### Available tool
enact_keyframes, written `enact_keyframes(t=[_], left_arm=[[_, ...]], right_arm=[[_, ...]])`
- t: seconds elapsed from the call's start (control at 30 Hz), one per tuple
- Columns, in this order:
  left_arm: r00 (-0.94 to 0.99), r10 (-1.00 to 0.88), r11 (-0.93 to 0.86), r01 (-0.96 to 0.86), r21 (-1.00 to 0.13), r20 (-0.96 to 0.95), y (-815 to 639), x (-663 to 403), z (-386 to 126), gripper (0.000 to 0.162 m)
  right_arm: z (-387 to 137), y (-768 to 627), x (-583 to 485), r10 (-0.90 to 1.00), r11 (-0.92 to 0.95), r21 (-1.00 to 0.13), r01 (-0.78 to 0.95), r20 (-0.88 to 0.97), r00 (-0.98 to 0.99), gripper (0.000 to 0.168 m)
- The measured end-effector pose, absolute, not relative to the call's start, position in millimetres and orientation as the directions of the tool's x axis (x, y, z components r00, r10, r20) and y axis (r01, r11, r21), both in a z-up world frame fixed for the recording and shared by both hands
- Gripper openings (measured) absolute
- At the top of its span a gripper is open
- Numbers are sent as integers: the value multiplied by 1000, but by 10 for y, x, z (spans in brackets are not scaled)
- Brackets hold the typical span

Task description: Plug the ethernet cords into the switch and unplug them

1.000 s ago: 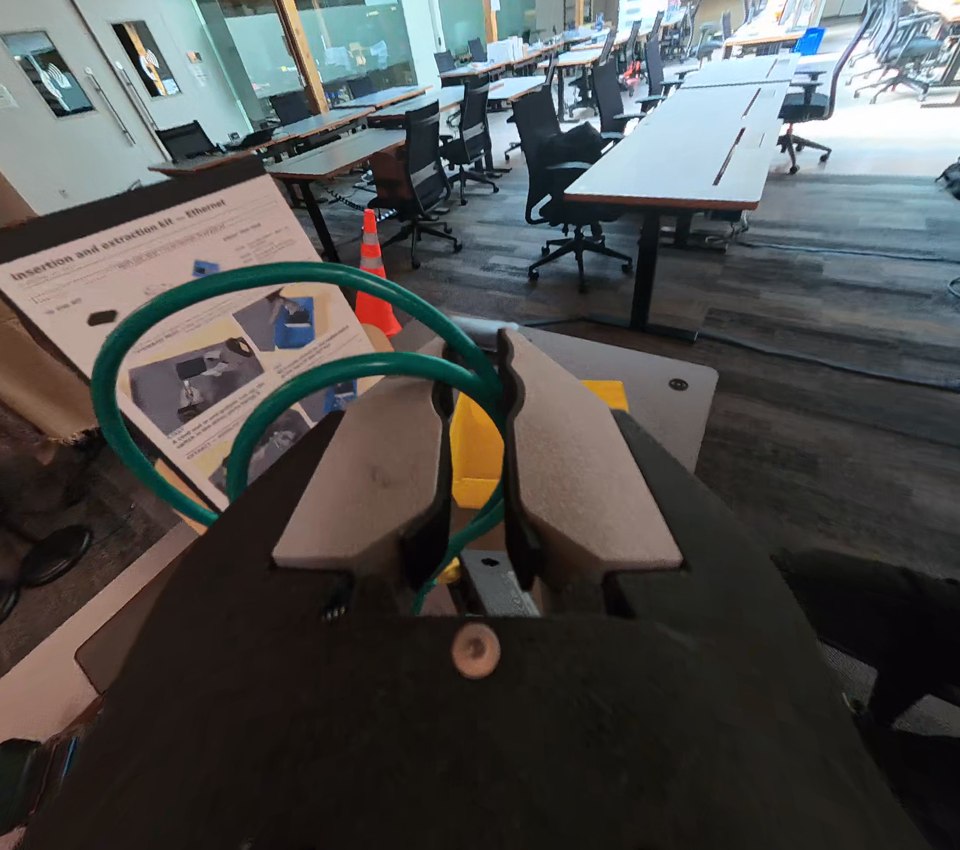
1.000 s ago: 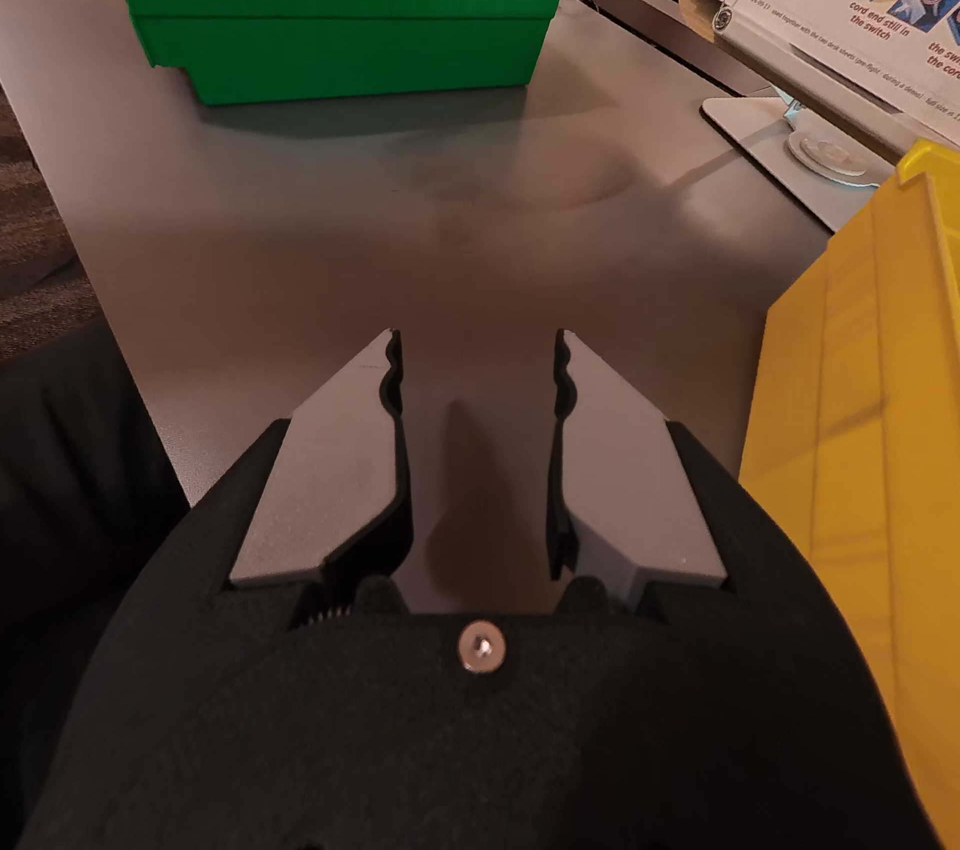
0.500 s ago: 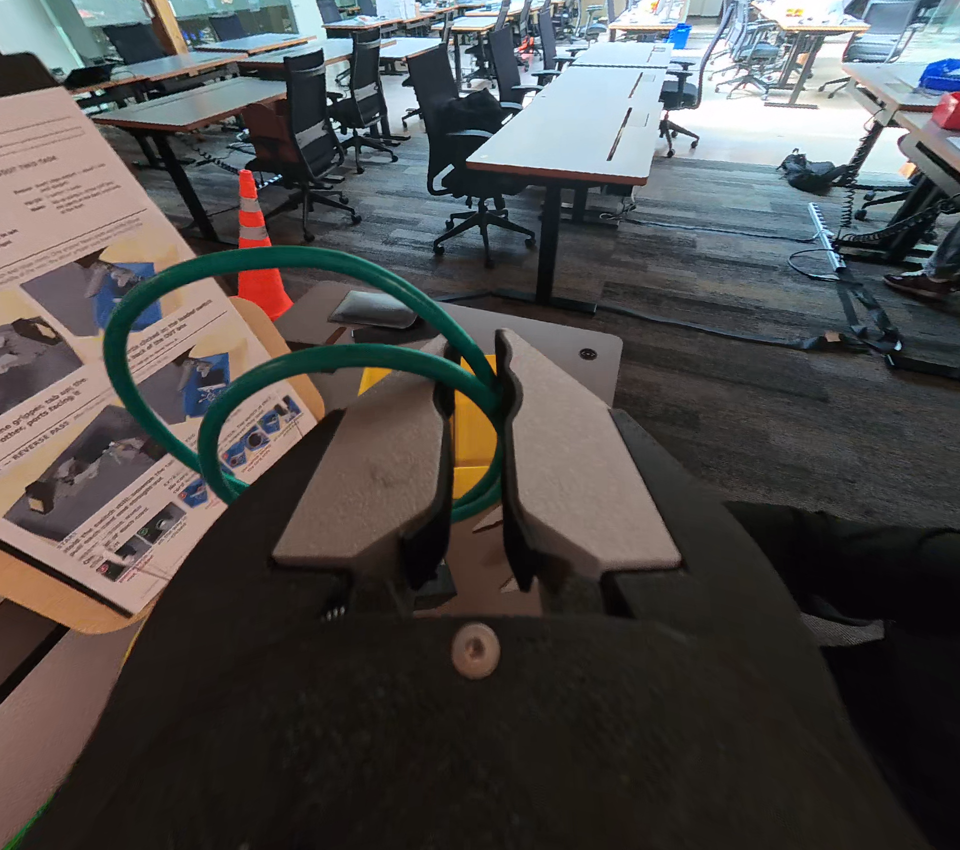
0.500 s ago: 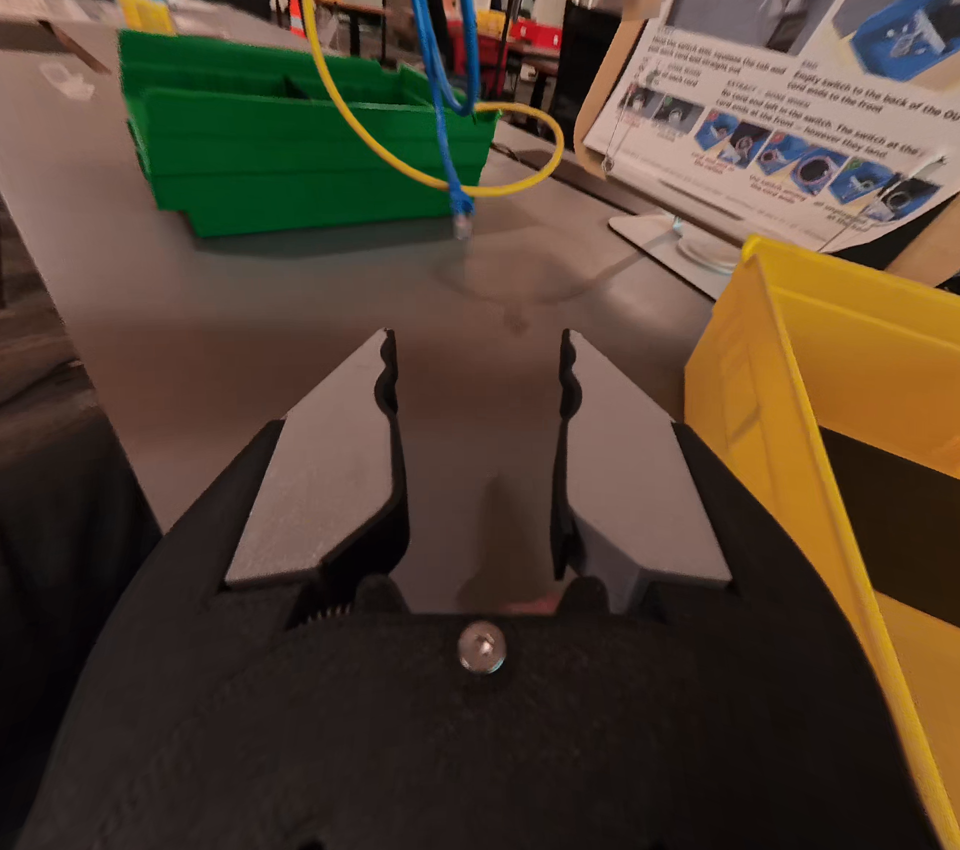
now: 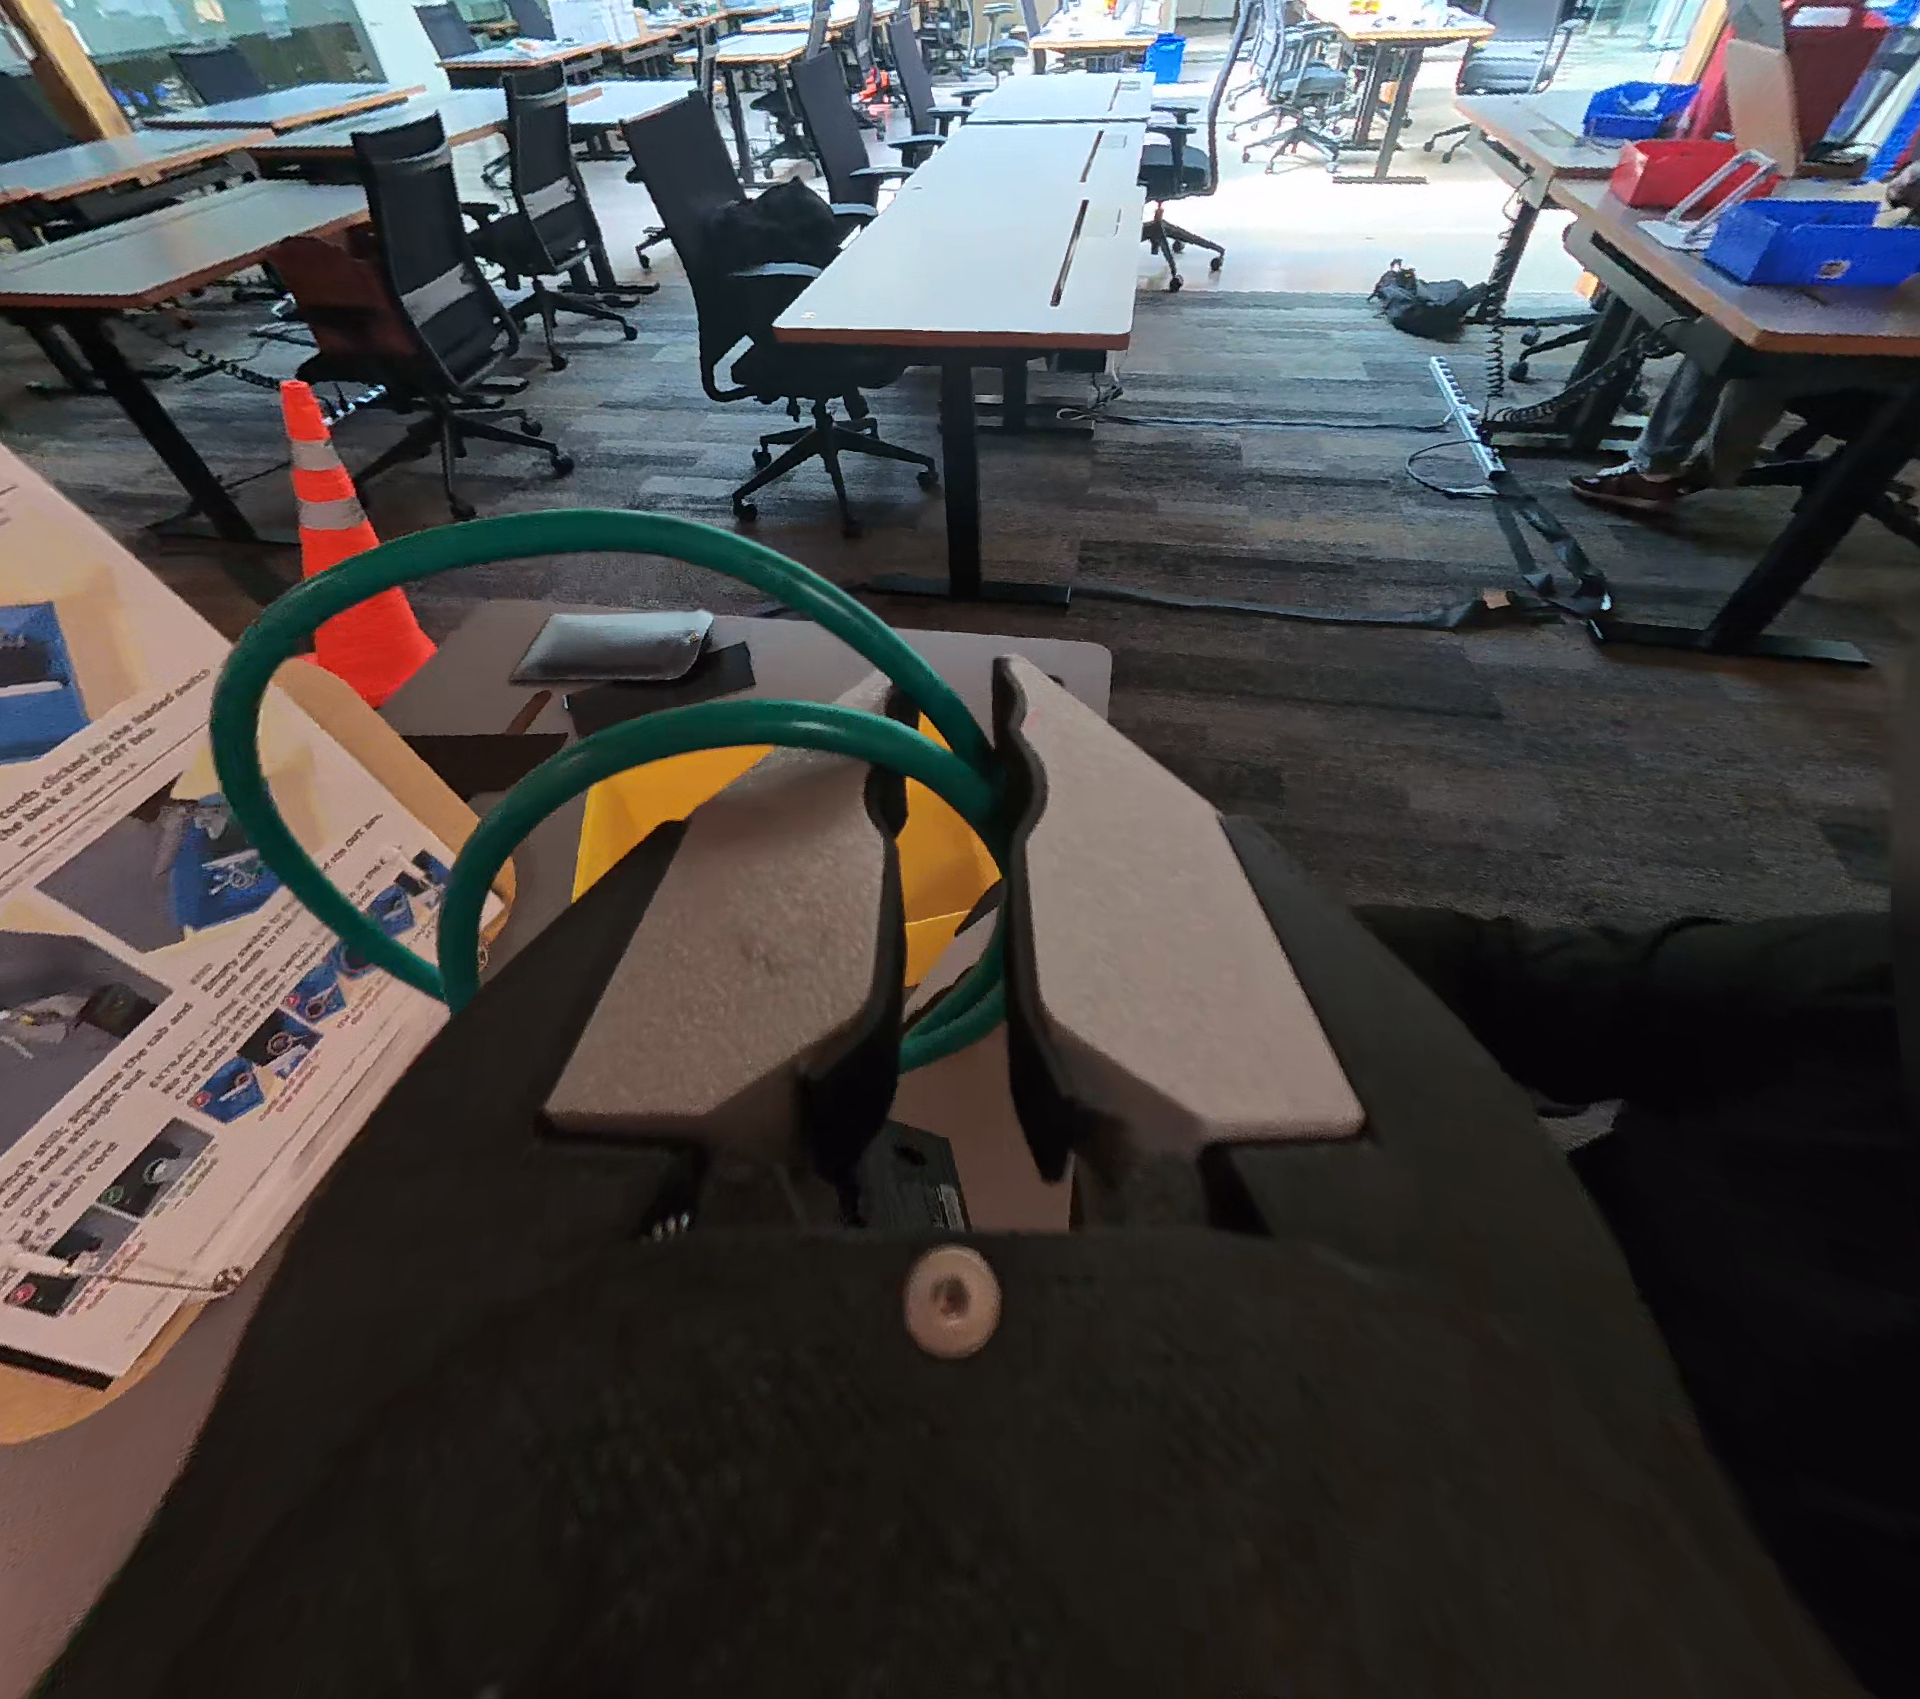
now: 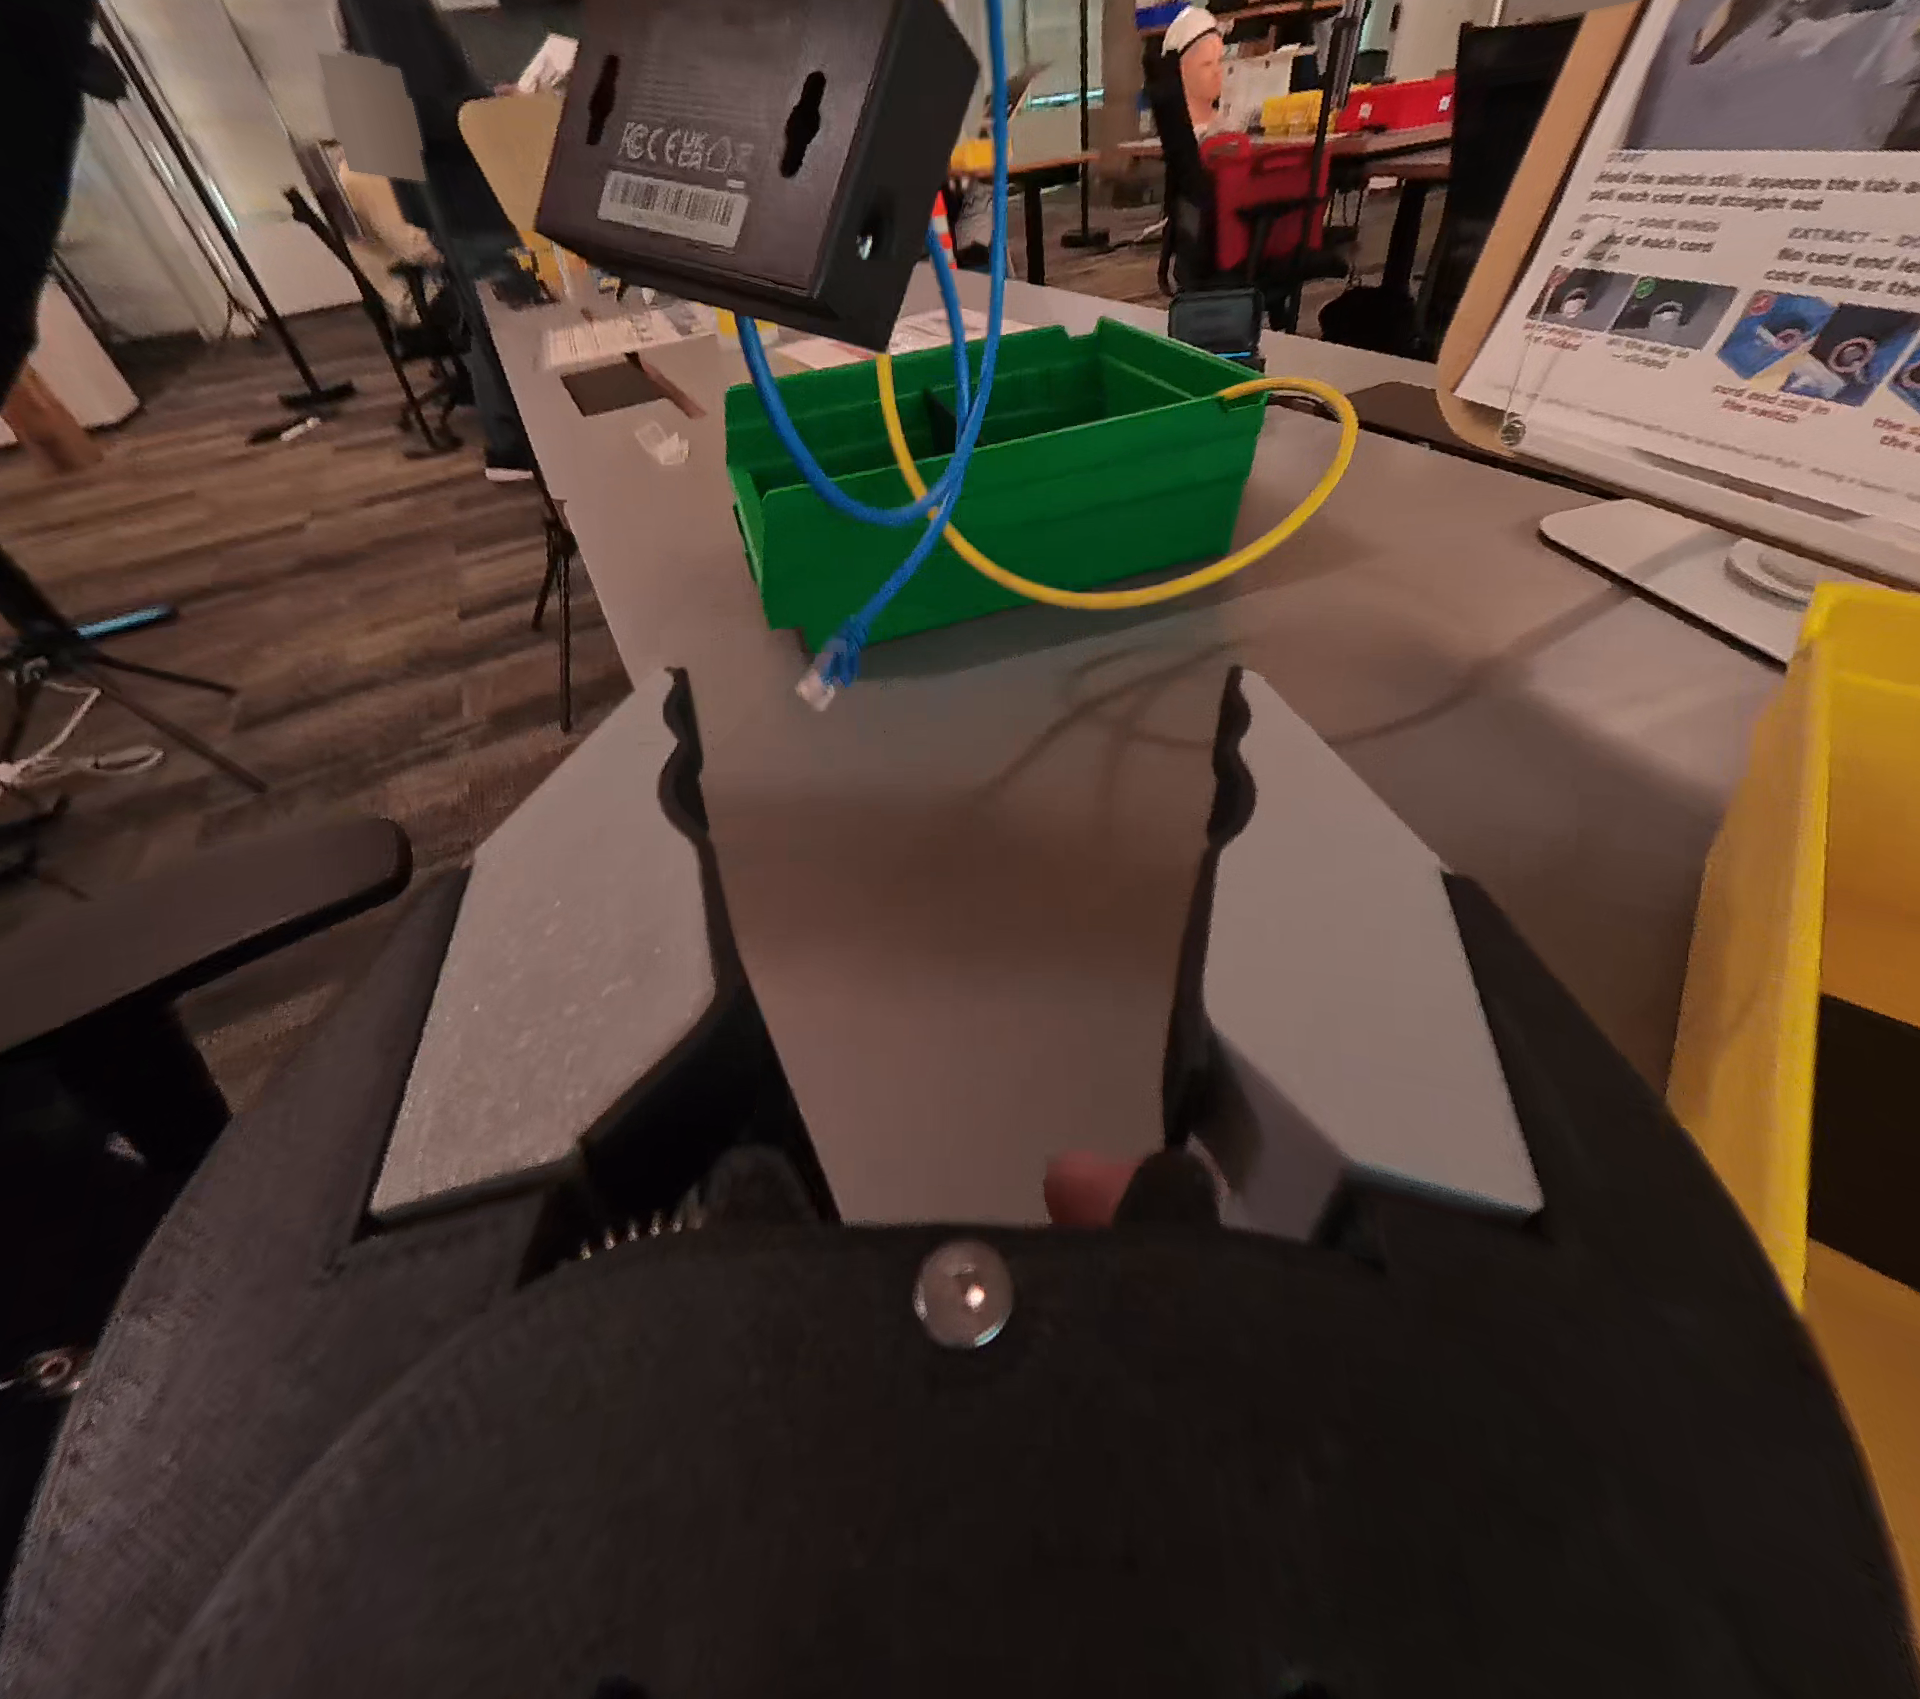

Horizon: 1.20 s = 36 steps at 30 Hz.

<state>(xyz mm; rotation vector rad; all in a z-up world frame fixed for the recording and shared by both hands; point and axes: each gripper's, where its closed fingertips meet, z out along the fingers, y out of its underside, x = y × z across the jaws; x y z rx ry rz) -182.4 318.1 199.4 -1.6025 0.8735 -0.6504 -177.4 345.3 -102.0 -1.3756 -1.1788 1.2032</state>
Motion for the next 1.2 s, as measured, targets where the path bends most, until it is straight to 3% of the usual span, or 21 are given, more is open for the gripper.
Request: enact_keyframes(t=[0.2,0.97,1.2], left_arm=[[510,-854,-30,-255,-966,-108,3020,-1626,1919,11],[411,-905,-33,-336,-941,-115,2884,-1143,1519,11],[368,-927,-46,-313,-949,-77,2808,-1082,1362,11]], right_arm=[[-801,3133,-1749,975,-192,-981,37,-195,-105,99],[-831,3247,-1769,932,-341,-940,-15,-335,-137,94],[-888,3111,-1842,910,-361,-932,11,-355,-214,81]])
